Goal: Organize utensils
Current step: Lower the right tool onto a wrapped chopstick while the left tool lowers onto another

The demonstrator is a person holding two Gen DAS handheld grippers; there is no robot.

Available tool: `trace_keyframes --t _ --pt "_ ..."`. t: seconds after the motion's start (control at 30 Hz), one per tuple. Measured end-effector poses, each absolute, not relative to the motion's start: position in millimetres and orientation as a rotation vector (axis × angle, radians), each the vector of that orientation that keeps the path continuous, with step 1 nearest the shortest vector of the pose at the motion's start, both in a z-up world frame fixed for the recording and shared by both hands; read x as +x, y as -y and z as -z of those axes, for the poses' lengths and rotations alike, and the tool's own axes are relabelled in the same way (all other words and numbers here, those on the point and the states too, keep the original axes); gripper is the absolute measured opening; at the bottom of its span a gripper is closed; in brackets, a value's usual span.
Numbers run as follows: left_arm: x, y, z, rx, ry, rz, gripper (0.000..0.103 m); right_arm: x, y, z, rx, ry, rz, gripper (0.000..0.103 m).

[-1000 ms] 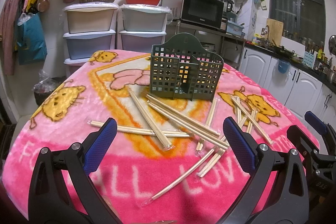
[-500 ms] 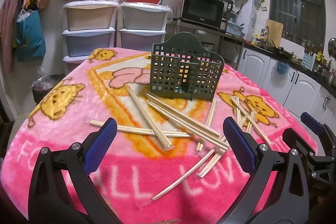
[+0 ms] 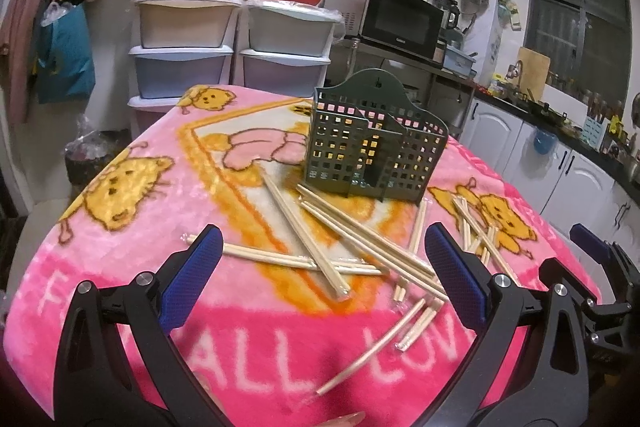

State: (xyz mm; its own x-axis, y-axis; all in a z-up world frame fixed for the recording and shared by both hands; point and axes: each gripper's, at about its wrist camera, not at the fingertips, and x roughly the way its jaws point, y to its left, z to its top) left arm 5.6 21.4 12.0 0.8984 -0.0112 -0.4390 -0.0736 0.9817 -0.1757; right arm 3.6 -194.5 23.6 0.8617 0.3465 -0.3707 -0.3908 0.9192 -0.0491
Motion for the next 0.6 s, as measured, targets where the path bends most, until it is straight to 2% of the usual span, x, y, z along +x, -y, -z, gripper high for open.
trace_keyframes --t 0.6 --pt "54.0 -51.5 -37.6 -0.227 -0.505 -0.029 0.093 49.9 193.7 -45.5 -0.166 -0.399 -0.356 0.097"
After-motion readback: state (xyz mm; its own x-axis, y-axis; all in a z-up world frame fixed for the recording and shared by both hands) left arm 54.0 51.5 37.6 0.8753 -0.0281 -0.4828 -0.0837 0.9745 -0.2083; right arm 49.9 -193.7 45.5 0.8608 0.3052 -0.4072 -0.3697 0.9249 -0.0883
